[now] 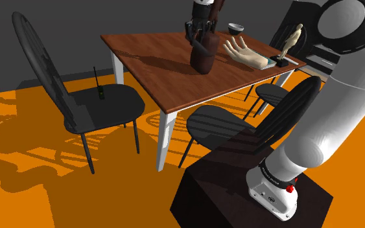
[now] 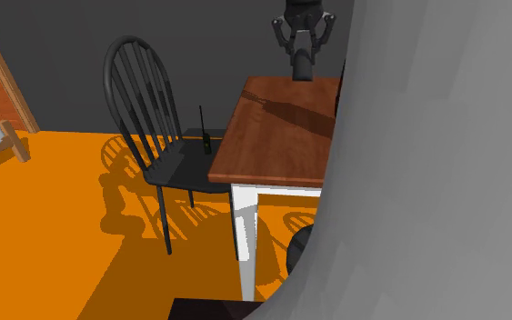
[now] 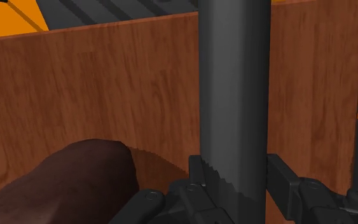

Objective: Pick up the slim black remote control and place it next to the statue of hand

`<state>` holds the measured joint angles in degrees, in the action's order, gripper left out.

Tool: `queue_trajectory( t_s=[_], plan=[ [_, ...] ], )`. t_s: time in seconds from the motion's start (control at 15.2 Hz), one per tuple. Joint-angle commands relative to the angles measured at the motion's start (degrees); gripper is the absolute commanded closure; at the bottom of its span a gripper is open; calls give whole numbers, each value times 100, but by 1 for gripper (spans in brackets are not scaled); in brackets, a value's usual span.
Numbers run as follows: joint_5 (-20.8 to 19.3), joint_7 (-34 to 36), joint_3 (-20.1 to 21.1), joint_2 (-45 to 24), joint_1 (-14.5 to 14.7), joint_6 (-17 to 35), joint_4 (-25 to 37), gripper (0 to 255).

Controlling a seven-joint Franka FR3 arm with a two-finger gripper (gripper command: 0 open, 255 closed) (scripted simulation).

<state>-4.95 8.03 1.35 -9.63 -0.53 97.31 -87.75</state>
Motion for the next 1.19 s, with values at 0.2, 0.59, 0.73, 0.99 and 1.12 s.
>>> queue_trajectory(
  t_s=[0.2,0.59,0.73,0.99,1.12],
  plan=[
    [39,-575,-239,97,-339,67,-117,255],
    [99,-1353,-565,79,-789,138,-110,255],
    [126,-1613,-671,27,-942,147,-47,255],
    [195,-2135,-876,-147,-1255,136,174,255],
    [239,-2396,-972,-271,-1419,115,334,255]
  ],
)
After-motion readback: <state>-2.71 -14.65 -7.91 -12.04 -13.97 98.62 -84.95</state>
